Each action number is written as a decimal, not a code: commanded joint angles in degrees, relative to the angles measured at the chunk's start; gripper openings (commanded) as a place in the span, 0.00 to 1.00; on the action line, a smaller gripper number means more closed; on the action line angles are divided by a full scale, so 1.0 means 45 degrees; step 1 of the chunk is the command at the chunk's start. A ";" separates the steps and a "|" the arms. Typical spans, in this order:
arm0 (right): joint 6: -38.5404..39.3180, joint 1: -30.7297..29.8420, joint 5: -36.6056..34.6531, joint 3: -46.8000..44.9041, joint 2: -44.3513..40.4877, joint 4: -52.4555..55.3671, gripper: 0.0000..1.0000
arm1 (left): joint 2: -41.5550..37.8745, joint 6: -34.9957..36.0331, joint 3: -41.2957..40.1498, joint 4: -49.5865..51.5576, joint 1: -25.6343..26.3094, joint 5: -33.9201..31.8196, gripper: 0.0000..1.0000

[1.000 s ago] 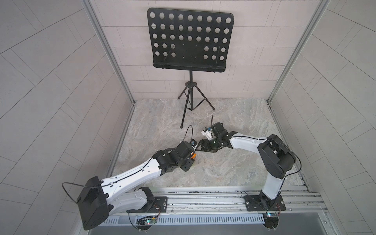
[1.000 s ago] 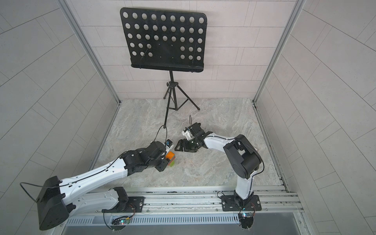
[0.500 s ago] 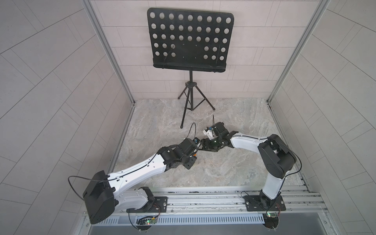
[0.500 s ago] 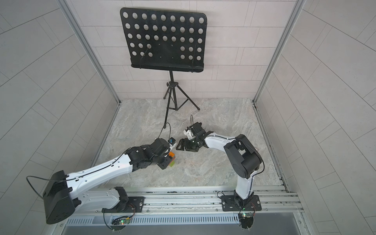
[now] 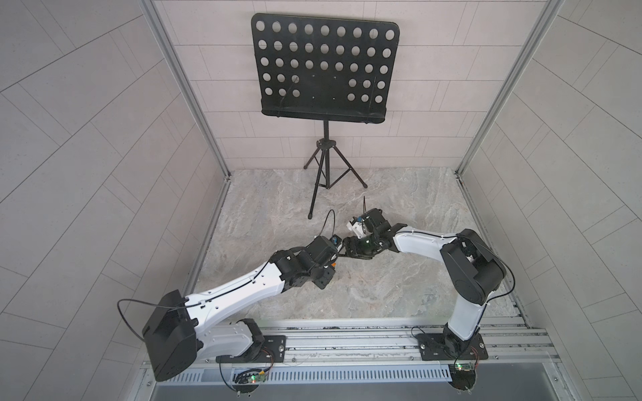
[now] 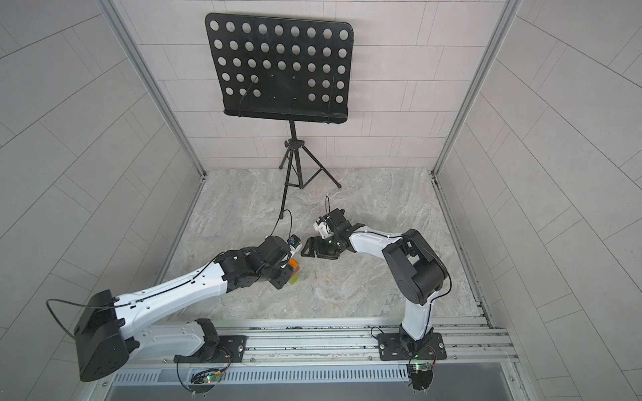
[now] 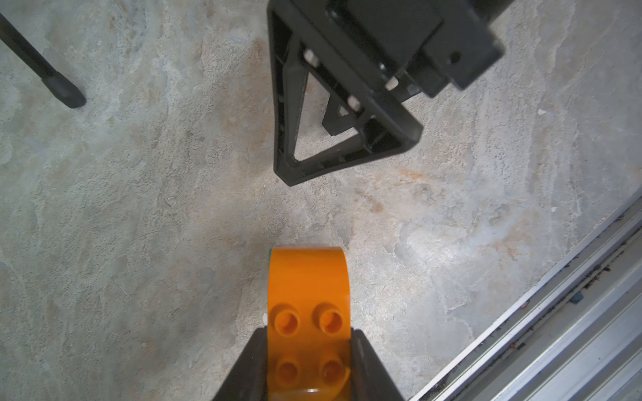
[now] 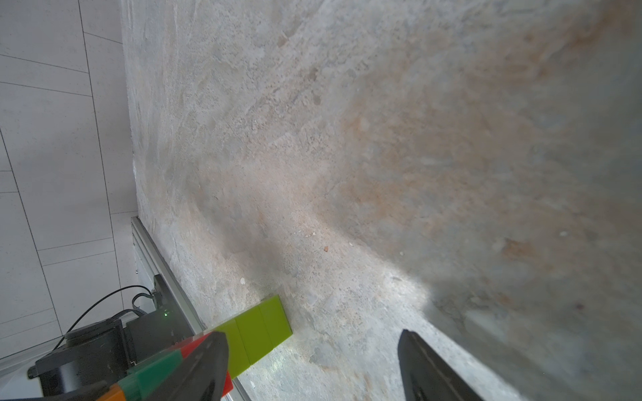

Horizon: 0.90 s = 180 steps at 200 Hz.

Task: Assemble an ice cream with lego
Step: Assemble the lego brick with the lego brick.

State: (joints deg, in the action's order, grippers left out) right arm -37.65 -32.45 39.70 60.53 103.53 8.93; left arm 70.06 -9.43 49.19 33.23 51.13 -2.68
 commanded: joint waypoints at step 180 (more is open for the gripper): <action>0.0203 0.0138 -0.0167 0.0279 -0.0211 0.0242 0.81 | -0.0344 0.0045 -0.0348 0.0154 -0.0717 0.0861 0.16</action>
State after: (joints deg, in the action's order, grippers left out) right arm -37.65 -32.08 39.57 60.53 103.53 9.30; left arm 67.22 -9.96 47.99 33.34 48.51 -0.58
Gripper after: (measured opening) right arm 0.812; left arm 0.365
